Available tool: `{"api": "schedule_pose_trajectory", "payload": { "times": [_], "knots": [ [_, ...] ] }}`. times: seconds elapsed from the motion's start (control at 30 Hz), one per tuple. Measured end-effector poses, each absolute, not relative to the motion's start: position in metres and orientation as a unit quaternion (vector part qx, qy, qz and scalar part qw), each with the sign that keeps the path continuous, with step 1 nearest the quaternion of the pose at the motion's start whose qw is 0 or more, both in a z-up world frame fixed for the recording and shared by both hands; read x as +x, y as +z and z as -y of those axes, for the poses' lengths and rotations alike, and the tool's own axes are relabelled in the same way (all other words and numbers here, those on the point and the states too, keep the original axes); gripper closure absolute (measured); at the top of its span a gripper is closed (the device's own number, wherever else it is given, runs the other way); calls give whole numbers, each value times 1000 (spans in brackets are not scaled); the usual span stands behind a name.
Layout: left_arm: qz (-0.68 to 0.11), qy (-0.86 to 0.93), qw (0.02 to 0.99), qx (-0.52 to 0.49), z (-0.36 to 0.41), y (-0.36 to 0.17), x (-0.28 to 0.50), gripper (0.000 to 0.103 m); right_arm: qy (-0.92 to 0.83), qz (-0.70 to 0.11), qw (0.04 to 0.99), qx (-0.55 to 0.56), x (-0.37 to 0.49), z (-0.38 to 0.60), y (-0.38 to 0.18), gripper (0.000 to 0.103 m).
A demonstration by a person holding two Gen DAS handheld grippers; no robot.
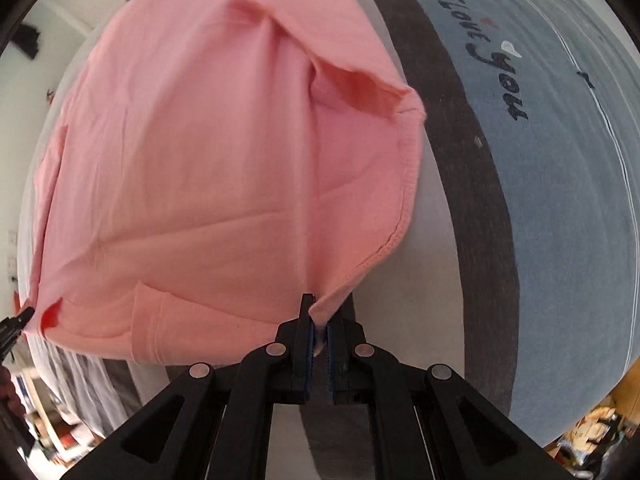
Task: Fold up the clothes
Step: 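Lift the pink shirt up with both tools and shake it out, then lay the shirt flat on the bed and open both tools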
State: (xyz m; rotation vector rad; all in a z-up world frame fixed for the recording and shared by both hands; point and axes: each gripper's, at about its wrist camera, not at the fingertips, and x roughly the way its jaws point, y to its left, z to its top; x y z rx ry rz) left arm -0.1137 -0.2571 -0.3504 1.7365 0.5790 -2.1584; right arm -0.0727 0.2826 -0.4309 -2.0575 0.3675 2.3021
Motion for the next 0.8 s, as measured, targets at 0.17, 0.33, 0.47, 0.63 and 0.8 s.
{"api": "schedule_pose_trajectory", "payload": {
  "times": [0.17,0.33,0.47,0.63,0.8],
  "knots": [
    [-203,-747,186,606,255,-359,-86,99,741,-94,-16,-665,-53,-279,-440,99],
    [-134,-749,172,626,229,-369,-75,98,739,-49,-46,-671,-35,-271,-454,97],
    [-132,-737,164,642,226,-361,-58,97,743,-28,-62,-666,-34,-271,-444,90],
    [-129,-751,175,624,241,-326,-56,96,750,3,-47,-660,-34,-269,-413,85],
    [-89,-797,155,578,242,-313,-106,76,767,9,8,-642,-49,-267,-383,85]
  ]
}}
